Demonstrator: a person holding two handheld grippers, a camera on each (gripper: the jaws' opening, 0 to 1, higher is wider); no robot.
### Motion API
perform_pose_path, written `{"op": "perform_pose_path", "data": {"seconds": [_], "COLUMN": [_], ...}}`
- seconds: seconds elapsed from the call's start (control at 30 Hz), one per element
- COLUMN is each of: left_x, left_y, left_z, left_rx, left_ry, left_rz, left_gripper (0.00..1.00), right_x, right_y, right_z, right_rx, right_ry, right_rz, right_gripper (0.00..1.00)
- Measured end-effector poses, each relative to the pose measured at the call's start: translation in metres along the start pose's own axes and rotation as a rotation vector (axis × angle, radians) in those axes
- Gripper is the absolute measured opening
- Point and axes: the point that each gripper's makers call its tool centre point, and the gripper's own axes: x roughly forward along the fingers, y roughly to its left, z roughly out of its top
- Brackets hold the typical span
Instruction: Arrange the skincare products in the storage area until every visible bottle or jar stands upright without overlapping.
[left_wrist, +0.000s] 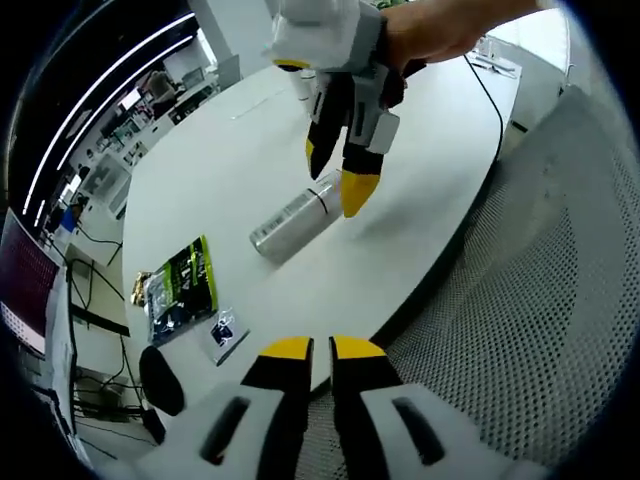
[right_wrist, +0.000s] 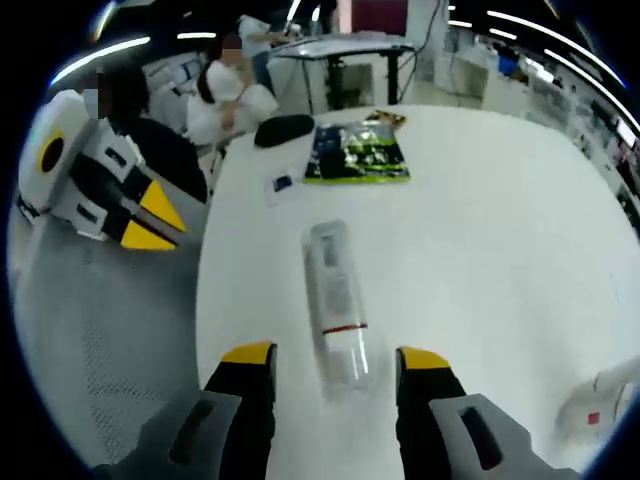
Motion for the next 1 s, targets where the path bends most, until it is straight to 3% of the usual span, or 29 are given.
{"op": "perform_pose_path", "data": {"seconds": [0.3,0.77,0.87,1.0], "left_x": [-0.001,0.000,0.000,0.000], "left_y": [0.001,-0.002,-0.002,-0.002], "left_z": [0.005,0.006,0.006,0.006], "left_rx": [-0.001,0.014,0.017,0.019], "left_ry": [-0.029,-0.025,-0.026,-0.031], "left_rz": [0.010,0.002,-0.001,-0.001], "left_gripper": [0.01,0.03,0.03,0.03], "right_x": [0.006,0.011,0.010,0.010], "right_y": [-0.007,-0.002,-0.008,-0.010], "right_z": [0.001,-0.002,-0.005,-0.005], "right_rx": [-0.019,-0.066,-0.132,-0.103], "right_ry": [0.041,0.077,0.106,0.095], "right_rz": [-0.021,-0.026,-0.065,-0.079], "right_gripper": [0.46,0.39,0.30,0.20]}}
